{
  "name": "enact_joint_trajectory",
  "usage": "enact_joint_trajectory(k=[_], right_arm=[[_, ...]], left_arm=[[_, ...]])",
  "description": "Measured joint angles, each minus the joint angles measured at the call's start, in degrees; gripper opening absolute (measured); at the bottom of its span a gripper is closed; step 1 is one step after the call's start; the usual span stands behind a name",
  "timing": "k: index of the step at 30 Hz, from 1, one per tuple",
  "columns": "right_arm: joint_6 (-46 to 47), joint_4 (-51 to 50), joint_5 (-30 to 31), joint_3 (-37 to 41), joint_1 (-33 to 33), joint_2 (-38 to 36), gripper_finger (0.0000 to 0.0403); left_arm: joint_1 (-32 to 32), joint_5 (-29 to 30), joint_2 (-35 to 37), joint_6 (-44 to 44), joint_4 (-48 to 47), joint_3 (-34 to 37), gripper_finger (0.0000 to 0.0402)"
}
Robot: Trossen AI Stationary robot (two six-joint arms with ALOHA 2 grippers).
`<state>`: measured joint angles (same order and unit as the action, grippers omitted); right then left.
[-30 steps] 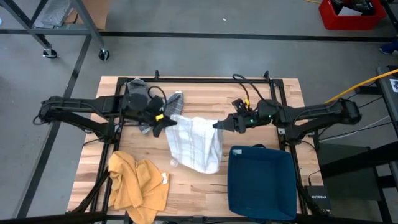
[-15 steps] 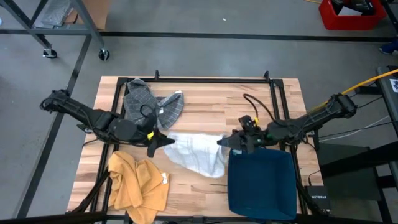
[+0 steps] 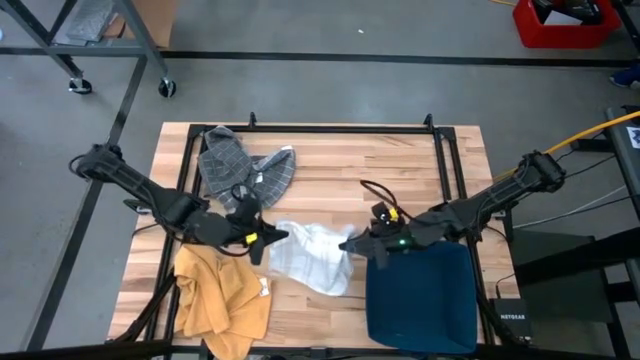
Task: Fold towel
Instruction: Fold the white kitchen towel
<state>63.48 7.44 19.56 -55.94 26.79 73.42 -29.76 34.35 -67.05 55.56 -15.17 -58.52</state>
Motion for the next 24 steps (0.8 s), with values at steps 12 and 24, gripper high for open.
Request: enact_joint_trajectory(k=[12,24], right_arm=[[7.15,-9.75,5.65,0.0,-7.77,-0.12,0.0005],[-3.37,-11.03,1.27,0.0,-19.08,-0.14,0.0005]], left_arm=[[3.64,10.09,-0.24,2.64,-10.93,0.02,0.0],[16.59,11.51,-0.2,-10.99,-10.61,0.02,0.0]])
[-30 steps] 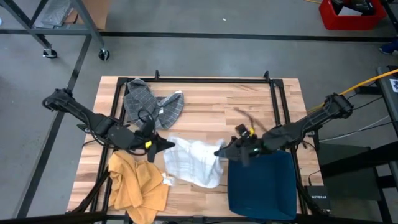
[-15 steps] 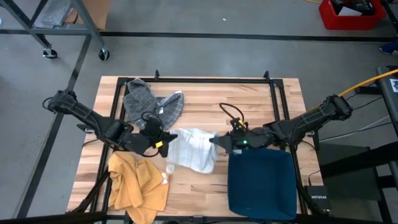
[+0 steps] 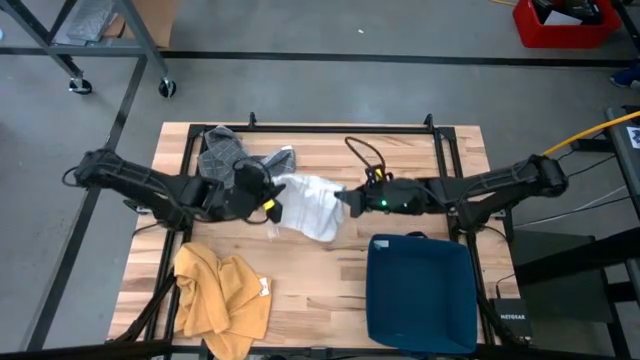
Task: Fold towel
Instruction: Fold the white kitchen towel
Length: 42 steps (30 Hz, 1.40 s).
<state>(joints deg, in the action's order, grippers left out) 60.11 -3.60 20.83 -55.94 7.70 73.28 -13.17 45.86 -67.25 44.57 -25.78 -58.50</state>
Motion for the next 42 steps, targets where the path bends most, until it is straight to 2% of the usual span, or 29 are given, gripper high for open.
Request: enact_joint_trajectory(k=[5,13,22,25,28,31,36,42], right_arm=[[-5.44,0.02,-5.15,0.0,-7.44,0.0,0.0005],[-13.93,0.08,-14.81,0.0,-22.45,0.0,0.0005],[-20.15,2.86,-26.75,0.0,-38.45,-0.02,0.0005],[-20.06,5.8,-31.64,0.0,-41.54,-0.02,0.0005],[-20.22,5.5,-35.93,0.0,-41.14,-0.07,0.0005],[-22.96,-1.49,-38.79,0.0,-37.63,-0.09,0.0005],[-26.09,-18.34,-35.33,0.02,-29.45,-0.09,0.0005],[-24.38,-25.37,-33.45,0.0,-19.82,-0.09,0.0005]], left_arm=[[7.39,-2.59,0.18,-7.62,4.18,0.0,0.0],[21.11,-12.59,0.18,-19.24,13.38,0.0,0.0],[35.42,-26.09,-0.66,-26.21,21.55,0.0,0.0],[38.0,-31.56,-1.59,-24.2,22.49,0.0,0.0],[37.06,-35.52,-2.41,-21.16,17.83,0.0,0.0],[32.58,-36.32,-2.73,-19.46,10.64,0.0,0.0],[23.2,-36.71,-2.73,-17.43,4.3,0.02,0.0],[14.73,-36.86,-3.46,-14.85,2.36,0.02,0.0]])
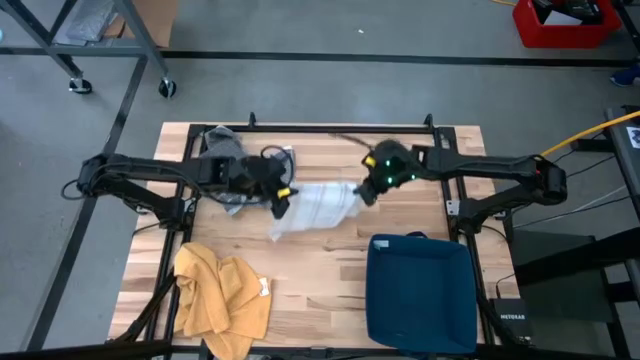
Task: Fold towel
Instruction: Fold the white kitchen towel
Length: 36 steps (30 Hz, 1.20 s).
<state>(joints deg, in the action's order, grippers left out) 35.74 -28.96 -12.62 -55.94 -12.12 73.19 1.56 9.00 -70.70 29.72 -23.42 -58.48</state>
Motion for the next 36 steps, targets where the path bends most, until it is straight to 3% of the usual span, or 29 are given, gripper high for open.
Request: enact_joint_trajectory(k=[6,13,17,27,33,36], right_arm=[[4.67,2.44,-0.07,0.02,6.3,0.0,0.0005],[9.59,10.42,-8.09,-0.19,10.89,-0.78,0.0005],[12.23,12.65,-9.35,-2.09,13.87,-2.31,0.0005],[13.54,11.06,-1.7,-4.61,25.15,-2.89,0.0005],[14.0,10.01,5.8,-4.75,31.77,-2.51,0.0005],[16.8,10.61,6.51,-4.74,33.89,-1.4,0.0005]], left_arm=[[-3.62,2.13,-0.09,3.45,2.39,0.0,0.0],[-7.27,2.11,2.25,3.52,4.59,-2.34,0.0],[-10.62,2.05,3.8,3.53,4.32,-3.89,0.0],[-21.86,2.04,4.57,9.98,2.29,-4.46,0.0],[-28.62,5.31,3.67,16.22,0.72,-4.48,0.0],[-30.8,5.82,2.14,19.7,1.24,-4.46,0.0]])
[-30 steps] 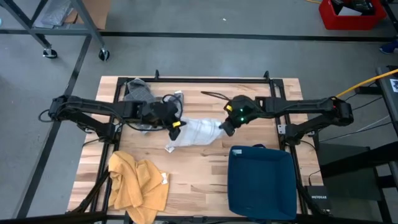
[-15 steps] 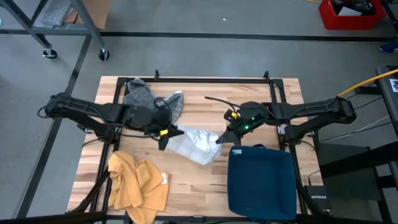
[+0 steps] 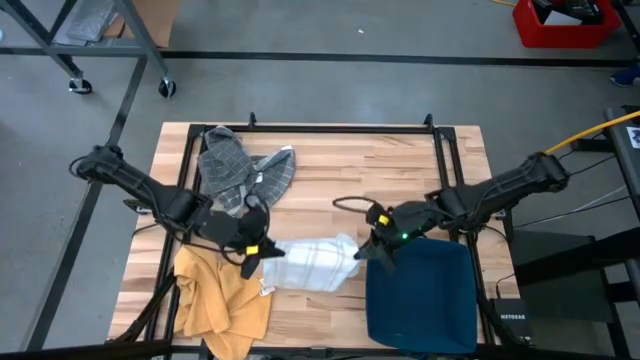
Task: Fold towel
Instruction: Fold the white kitchen towel
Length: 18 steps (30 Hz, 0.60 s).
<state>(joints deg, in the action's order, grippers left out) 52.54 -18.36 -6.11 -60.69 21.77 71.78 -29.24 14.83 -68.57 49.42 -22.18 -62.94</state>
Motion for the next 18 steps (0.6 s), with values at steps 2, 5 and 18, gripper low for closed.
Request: enact_joint_trajectory(k=[2,5,18], right_arm=[[1.69,2.31,-1.12,0.04,1.32,0.62,0.0005],[2.58,8.92,-3.98,0.07,3.13,1.22,0.0005],[4.24,5.42,-0.2,-0.09,2.32,1.45,0.0005]], left_arm=[[-1.35,-0.08,-1.07,1.58,1.4,0.0,0.0],[-2.75,-0.45,-2.01,2.57,4.8,0.0,0.0],[-1.63,-0.53,-1.8,1.12,7.46,0.0,0.0]])
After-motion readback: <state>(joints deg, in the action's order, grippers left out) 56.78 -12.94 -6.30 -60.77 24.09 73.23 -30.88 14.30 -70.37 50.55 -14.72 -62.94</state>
